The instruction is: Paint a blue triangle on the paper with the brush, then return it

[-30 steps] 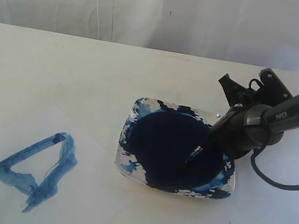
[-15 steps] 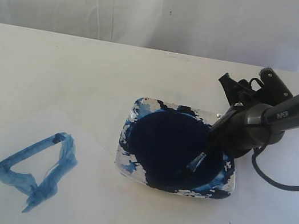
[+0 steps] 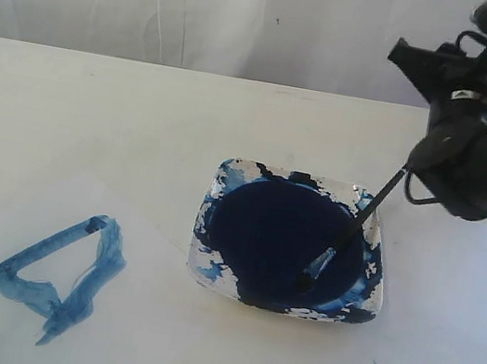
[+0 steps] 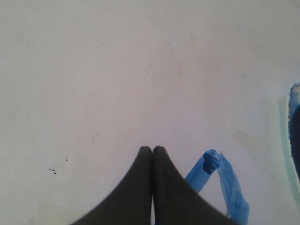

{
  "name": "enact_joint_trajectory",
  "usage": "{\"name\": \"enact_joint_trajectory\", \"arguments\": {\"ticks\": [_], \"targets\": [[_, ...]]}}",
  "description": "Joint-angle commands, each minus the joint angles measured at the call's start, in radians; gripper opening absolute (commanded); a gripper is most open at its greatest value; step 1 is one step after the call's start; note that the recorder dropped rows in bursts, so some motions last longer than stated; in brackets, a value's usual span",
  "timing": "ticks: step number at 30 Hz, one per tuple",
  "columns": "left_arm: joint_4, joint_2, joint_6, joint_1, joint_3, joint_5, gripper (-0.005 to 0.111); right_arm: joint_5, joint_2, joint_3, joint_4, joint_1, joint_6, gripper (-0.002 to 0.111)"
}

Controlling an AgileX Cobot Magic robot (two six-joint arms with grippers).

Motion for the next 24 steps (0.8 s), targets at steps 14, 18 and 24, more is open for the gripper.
{"name": "enact_joint_trajectory", "arguments": {"ticks": [14,18,24], "targets": [[-0.011,-0.001,0.000,-0.004,0.005,0.012,0.000,0.634,-0.686,0.200,-0.271,-0.008,-0.334,0.003],[-0.011,-0.001,0.000,-0.004,0.005,0.012,0.000,0.663,-0.790,0.212,-0.271,-0.008,-0.323,0.003],[-0.011,-0.001,0.000,-0.004,0.005,0.012,0.000,0.718,-0.949,0.279,-0.269,-0.008,-0.330,0.003]]}}
